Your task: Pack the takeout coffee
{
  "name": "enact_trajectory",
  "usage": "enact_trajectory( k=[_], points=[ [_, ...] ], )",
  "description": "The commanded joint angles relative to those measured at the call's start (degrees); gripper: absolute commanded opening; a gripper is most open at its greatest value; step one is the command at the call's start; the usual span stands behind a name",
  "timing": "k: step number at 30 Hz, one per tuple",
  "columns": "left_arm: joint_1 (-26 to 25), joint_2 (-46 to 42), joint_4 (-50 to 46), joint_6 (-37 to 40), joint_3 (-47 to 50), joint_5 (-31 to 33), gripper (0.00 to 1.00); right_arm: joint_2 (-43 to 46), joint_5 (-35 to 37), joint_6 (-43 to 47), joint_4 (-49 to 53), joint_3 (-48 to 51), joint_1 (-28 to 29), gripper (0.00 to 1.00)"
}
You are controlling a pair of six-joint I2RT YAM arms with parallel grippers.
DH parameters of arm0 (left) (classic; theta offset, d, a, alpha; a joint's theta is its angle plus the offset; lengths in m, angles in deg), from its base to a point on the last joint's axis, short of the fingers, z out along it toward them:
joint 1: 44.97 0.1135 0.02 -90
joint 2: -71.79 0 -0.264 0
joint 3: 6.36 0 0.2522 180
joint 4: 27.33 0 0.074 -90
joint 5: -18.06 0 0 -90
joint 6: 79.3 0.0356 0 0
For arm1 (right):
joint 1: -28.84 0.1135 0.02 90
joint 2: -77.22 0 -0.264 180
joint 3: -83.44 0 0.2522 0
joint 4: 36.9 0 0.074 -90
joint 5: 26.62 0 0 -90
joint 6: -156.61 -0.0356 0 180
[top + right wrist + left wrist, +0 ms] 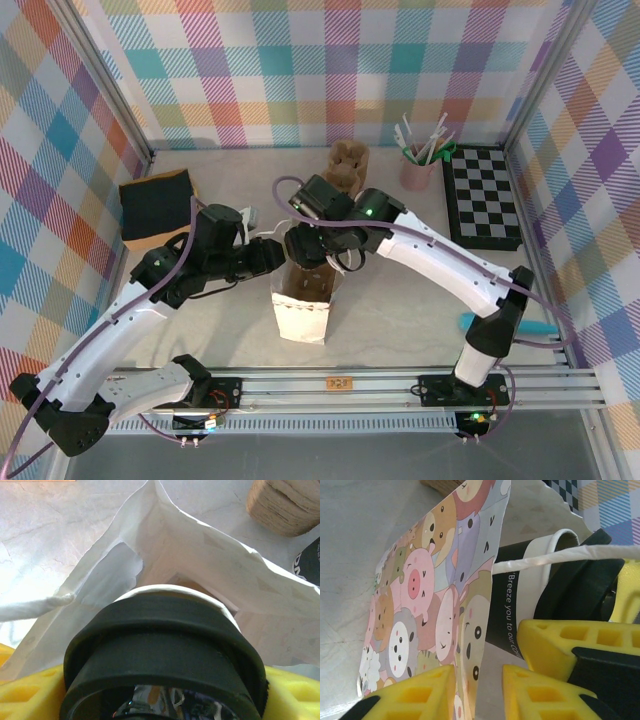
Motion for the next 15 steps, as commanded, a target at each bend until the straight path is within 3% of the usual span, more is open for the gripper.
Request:
enact_trajectory(
  k=[1,15],
  points=[
    [0.5,-1.2,-1.5,0.5,-0.8,1.2,0.32,-0.8,-0.7,1.4,4.7,-3.1,-0.2,0.76],
    [0.8,-2.8,-2.7,0.8,-0.8,4.6,0.37,-5.7,-3.0,2.3,11.1,-8.7,-0.2,0.77]
  ],
)
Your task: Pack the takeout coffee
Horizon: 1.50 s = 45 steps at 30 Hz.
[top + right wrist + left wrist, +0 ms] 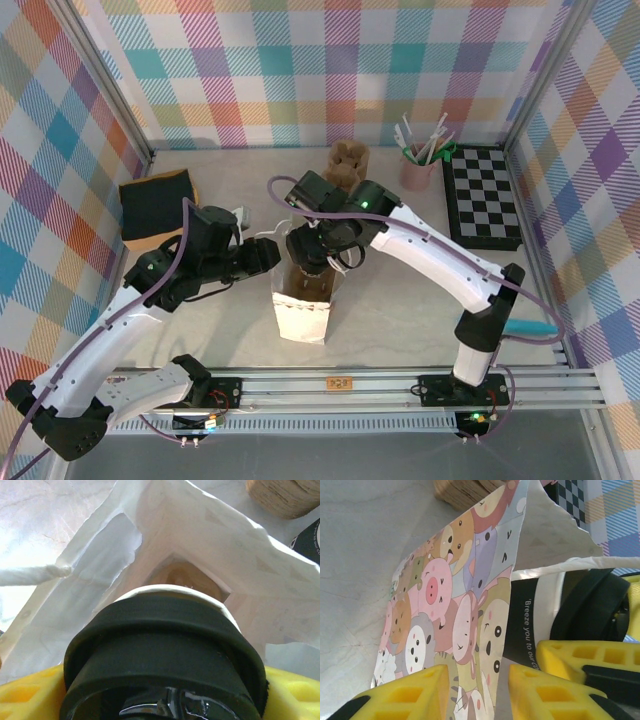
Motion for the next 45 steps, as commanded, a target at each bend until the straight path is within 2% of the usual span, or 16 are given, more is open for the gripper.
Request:
enact_trajectory(
  k=[1,17,23,30,36,45],
  points=[
    [0.5,-1.2,-1.6,0.8,-0.6,1.2,0.37,-2.1,-1.2,1.0,2.3,-1.6,-0.1,0.77],
    [0.5,-0.5,-1.5,1.6,-2.0,2.4,0.37,-4.9,0.9,0.5,2.0,-1.8,-0.1,0.76],
    [0.5,-0.2,-1.6,1.4,-2.7,5.0,0.33,-4.7,2.2,-1.6,4.1,-2.3,-0.1,0.76],
    [0.6,0.6,-1.7,1.5,-3.0,5.1,0.28,-3.5,3.0,-4.6,6.9,-2.7,-0.2,0.76],
    [0.6,0.6,-1.5,1.1,-3.0,5.9,0.28,-3.6,2.3,-6.7,9.5,-4.9,0.0,0.76],
    [0.6,0.1,-1.6,1.2,-2.9,6.1,0.26,-8.7,0.8,-7.5,13.7,-11.0,-0.1,0.75]
  ],
)
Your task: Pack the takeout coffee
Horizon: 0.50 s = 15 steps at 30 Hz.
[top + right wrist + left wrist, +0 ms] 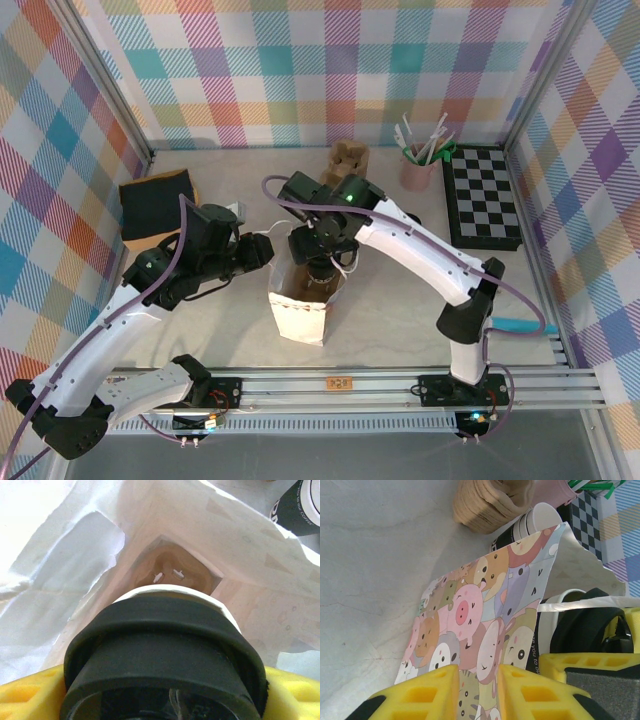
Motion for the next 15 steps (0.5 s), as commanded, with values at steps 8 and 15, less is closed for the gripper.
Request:
enact_trajectory(
  k=[8,15],
  points=[
    [0.5,-1.3,-0.8,0.2,-1.0,1.1,0.25,-5.7,-2.1,-1.5,6.9,-7.0,-0.2,0.75],
    [0.5,-1.3,-0.8,0.0,-0.9,2.2,0.22,-6.6,-2.6,-2.7,9.3,-7.4,-0.2,0.74]
  ],
)
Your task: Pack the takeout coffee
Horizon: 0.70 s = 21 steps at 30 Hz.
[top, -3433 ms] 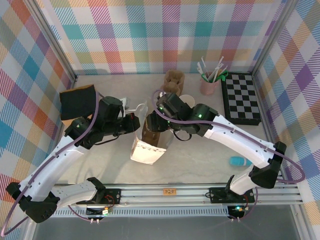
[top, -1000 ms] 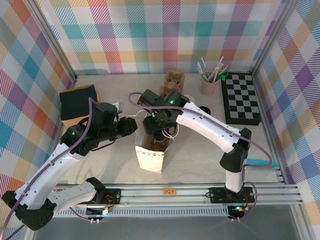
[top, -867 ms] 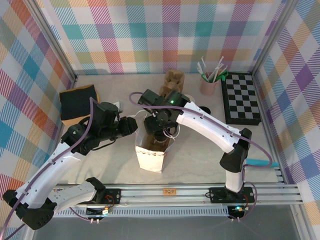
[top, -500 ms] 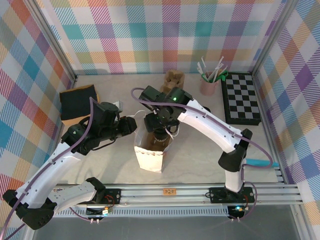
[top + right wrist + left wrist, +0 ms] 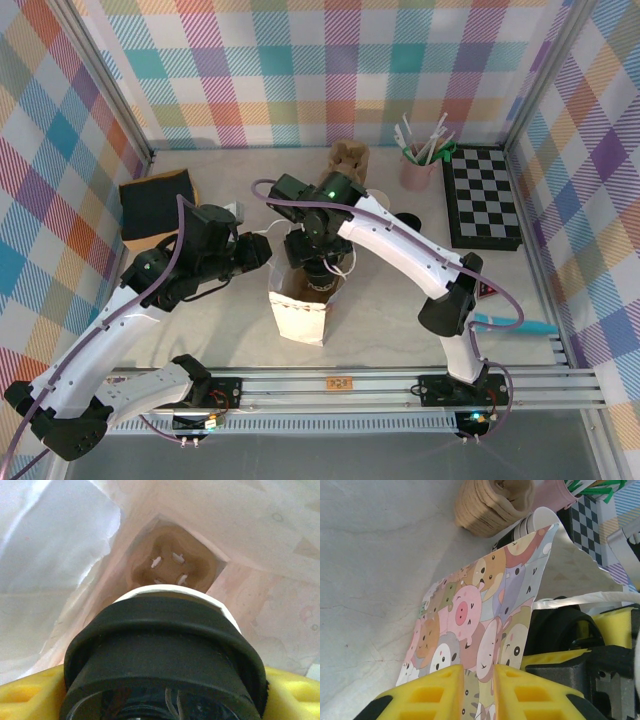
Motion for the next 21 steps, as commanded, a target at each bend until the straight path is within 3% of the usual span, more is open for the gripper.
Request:
enact_trajectory(
  k=[1,21],
  points=[
    [0.6,-0.9,-0.8,0.0,-0.9,1.5,0.21,-0.4,-0.9,-1.8,3.5,-1.2,-0.2,0.75],
    [0.5,-1.0,-1.2,0.3,-0.9,2.4,0.17,2.5,-0.8,-4.3,-2.5,8.1,-0.1,0.71]
  ],
)
